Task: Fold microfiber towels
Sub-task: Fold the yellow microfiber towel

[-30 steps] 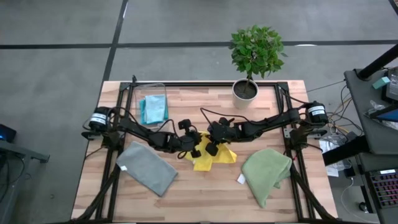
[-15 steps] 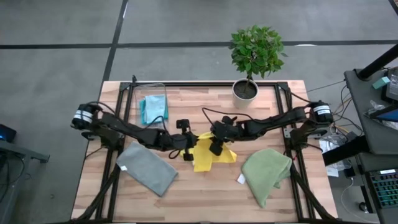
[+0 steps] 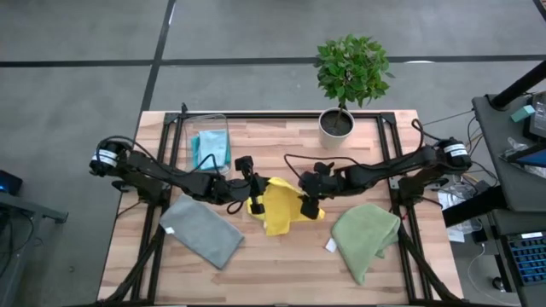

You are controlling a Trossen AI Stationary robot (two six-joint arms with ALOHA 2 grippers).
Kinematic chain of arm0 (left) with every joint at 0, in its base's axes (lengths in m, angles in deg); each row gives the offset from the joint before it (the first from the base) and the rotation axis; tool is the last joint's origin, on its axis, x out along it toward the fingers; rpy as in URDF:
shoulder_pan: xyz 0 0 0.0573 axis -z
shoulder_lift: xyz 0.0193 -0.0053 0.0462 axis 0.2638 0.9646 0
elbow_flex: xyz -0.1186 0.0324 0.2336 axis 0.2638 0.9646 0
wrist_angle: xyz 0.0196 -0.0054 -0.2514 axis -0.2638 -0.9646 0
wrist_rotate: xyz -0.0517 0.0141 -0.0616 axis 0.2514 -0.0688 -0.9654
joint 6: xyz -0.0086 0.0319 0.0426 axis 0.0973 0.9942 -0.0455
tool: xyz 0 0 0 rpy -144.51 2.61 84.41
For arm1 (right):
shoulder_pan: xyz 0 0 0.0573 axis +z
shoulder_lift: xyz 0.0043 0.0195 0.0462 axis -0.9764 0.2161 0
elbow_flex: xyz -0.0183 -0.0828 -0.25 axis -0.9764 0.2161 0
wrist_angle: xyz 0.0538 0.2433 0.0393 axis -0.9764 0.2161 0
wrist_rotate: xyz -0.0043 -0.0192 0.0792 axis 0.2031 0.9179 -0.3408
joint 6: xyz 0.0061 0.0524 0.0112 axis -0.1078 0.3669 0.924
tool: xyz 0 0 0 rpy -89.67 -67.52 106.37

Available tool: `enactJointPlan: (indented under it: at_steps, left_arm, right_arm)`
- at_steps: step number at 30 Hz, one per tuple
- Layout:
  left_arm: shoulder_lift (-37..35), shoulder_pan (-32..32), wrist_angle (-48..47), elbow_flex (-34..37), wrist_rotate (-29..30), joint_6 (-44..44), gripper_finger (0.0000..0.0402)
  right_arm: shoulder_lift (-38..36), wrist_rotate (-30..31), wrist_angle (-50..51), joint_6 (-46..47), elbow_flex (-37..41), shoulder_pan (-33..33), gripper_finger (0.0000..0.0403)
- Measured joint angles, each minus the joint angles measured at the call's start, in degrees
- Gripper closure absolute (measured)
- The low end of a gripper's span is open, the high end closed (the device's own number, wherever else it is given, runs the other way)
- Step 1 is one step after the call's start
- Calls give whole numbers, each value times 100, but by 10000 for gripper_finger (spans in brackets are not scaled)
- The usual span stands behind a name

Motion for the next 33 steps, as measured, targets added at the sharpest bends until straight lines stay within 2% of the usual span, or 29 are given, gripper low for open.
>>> enactJointPlan:
  at_steps: [15, 20, 24, 28, 33]
  left_arm:
    - [-48, 2, 17, 0, 74, -19, 402]
    - [-263, 0, 45, 0, 425, -166, 402]
    - [-554, 0, 46, 0, 516, -162, 402]
    - [-822, 17, 45, 0, 510, -131, 402]
    - [-1081, 43, 16, 0, 494, -80, 402]
  right_arm:
    - [-110, -69, 75, 932, 848, 636, 211]
    - [-116, -285, 53, 1113, 944, 944, 211]
    - [-18, 5, -101, 1163, 990, 1111, 215]
    - [171, 512, -410, 1137, 994, 1138, 257]
    - [426, 517, -715, 846, 994, 1111, 363]
